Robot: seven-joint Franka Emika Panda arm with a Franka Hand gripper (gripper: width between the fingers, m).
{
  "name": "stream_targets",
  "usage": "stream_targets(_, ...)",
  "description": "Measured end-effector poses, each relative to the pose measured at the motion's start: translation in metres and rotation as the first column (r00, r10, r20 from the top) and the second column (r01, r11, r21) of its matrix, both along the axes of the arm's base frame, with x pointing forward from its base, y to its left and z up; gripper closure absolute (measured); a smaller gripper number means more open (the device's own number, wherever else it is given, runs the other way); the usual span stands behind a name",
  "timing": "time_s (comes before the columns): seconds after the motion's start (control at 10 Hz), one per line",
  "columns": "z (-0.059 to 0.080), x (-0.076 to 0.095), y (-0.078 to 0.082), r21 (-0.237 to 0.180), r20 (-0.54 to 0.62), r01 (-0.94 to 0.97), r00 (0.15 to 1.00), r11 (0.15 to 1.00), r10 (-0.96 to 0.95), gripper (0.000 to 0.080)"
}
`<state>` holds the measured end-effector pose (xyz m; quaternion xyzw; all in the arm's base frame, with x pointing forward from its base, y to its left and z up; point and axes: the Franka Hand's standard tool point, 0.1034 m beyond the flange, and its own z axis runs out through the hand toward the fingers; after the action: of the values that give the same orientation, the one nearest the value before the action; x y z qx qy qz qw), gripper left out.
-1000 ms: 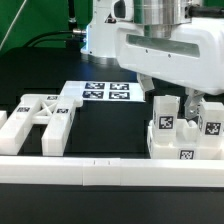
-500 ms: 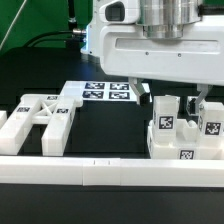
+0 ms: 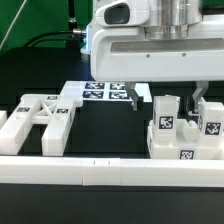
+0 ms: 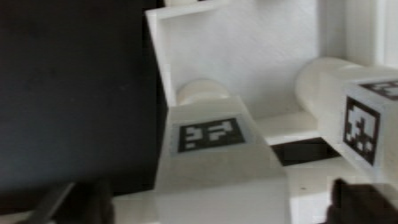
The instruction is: Assemble chair
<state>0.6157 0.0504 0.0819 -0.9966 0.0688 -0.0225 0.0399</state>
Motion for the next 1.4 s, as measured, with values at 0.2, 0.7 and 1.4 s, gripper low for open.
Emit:
stream_targets(0.2, 0.0000, 0.0000, -0.0003, 0.000, 0.000, 0.001, 1.000, 1.000, -0.001, 0.0515)
stream_targets(0.7, -0.0003, 0.0002, -0.0013, 0.015, -0.018, 0.222, 0.975, 0.975, -0.222, 0.0514)
stream_targets(1.4, -0.0014, 0.0013, 0.0001, 0.002, -0.084, 0.837, 0.545, 0.547, -0.834, 0.0512)
